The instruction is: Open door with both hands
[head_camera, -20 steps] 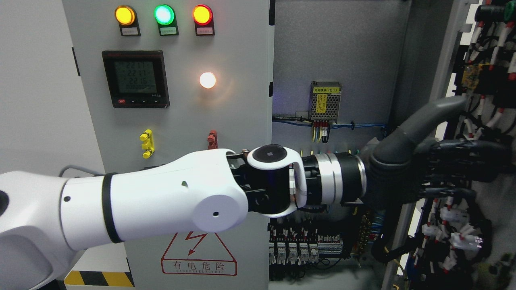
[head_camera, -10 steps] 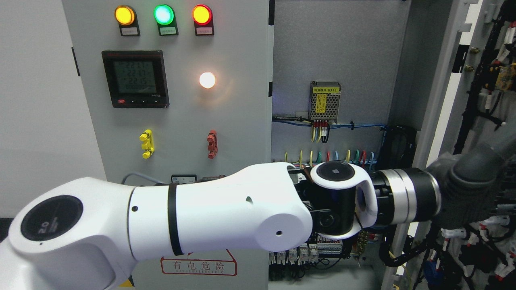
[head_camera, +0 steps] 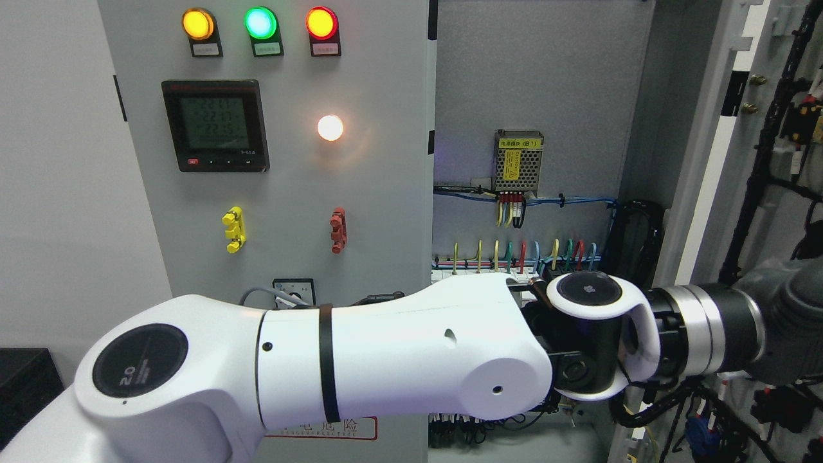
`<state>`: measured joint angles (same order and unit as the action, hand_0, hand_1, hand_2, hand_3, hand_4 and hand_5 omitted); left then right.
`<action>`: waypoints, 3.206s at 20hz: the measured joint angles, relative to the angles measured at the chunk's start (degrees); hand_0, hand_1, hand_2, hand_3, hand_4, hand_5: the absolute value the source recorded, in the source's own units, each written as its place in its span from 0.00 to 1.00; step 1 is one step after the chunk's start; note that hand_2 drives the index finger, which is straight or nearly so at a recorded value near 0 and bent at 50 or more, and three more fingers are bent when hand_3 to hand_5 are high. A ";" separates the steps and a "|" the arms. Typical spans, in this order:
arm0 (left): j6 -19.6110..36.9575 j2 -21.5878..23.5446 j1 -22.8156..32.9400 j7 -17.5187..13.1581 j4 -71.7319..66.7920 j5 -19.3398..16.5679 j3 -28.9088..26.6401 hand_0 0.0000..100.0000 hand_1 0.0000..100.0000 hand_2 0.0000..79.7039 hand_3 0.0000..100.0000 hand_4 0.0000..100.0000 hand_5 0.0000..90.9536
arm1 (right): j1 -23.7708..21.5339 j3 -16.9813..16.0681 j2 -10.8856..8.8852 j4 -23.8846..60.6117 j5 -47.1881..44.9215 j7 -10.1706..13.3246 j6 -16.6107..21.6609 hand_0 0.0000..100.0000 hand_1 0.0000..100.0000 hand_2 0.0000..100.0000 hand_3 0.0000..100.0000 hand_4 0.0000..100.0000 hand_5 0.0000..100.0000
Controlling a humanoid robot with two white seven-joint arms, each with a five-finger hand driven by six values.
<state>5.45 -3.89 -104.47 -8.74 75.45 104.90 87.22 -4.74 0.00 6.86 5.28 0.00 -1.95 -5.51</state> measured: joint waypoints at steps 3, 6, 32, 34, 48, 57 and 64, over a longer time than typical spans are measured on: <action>-0.29 4.36 0.33 -1.84 2.06 -0.14 -0.14 0.00 0.00 0.00 0.00 0.00 0.00 | 0.00 0.00 0.00 0.00 0.00 0.00 0.00 0.00 0.00 0.00 0.00 0.00 0.00; -0.33 10.58 2.52 -3.83 5.53 -3.28 0.10 0.00 0.00 0.00 0.00 0.00 0.00 | 0.00 0.00 0.00 -0.01 0.00 0.00 0.00 0.00 0.00 0.00 0.00 0.00 0.00; 19.95 23.01 102.27 -13.19 -38.35 -84.20 -39.29 0.00 0.00 0.00 0.00 0.00 0.00 | 0.00 0.00 0.00 -0.02 0.00 0.00 0.00 0.00 0.00 0.00 0.00 0.00 0.00; 18.34 20.14 104.49 -10.30 -45.71 -85.77 -43.88 0.00 0.00 0.00 0.00 0.00 0.00 | 0.00 0.00 0.00 -0.01 0.00 0.00 0.00 0.00 0.00 0.00 0.00 0.00 0.00; 5.63 8.34 109.33 3.67 -71.70 -89.01 -65.35 0.00 0.00 0.00 0.00 0.00 0.00 | -1.08 0.00 -0.23 1.85 0.00 0.00 0.11 0.00 0.00 0.00 0.00 0.00 0.00; 4.79 4.02 109.60 3.85 -76.84 -89.65 -70.91 0.00 0.00 0.00 0.00 0.00 0.00 | -16.88 0.36 -3.48 36.32 0.00 0.00 0.36 0.00 0.00 0.00 0.00 0.00 0.00; 4.56 2.18 109.08 4.10 -78.76 -89.91 -72.86 0.00 0.00 0.00 0.00 0.00 0.00 | -30.44 6.61 -5.07 67.60 0.00 0.00 10.28 0.00 0.00 0.00 0.00 0.00 0.00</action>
<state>10.01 -1.72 4.61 -4.64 -3.31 14.99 14.37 -35.19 6.61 1.79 72.88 0.00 -1.95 4.77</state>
